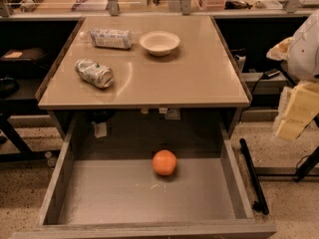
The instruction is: Pick orange from top drawer and place on counter
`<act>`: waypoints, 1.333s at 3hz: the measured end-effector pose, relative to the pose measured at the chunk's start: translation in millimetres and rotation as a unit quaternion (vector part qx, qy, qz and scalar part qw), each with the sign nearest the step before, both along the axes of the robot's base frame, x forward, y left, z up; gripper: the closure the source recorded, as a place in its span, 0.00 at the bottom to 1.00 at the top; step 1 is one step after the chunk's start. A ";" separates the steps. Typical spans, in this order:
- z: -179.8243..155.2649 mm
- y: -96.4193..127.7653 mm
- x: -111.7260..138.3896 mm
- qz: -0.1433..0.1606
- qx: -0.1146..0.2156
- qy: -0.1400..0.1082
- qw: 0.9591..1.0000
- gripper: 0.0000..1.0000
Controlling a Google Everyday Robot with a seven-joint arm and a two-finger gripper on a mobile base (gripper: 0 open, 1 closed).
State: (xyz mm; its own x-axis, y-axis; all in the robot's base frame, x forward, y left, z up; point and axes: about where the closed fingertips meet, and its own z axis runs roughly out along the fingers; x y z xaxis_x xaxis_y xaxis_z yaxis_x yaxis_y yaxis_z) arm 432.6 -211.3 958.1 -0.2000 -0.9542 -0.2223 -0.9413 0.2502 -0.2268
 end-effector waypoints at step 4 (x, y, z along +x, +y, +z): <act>-171.6 29.2 -16.4 0.062 0.159 -0.034 0.985 0.00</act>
Offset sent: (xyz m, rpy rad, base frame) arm -0.0326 0.0323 -0.1958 0.3432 0.0008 0.1385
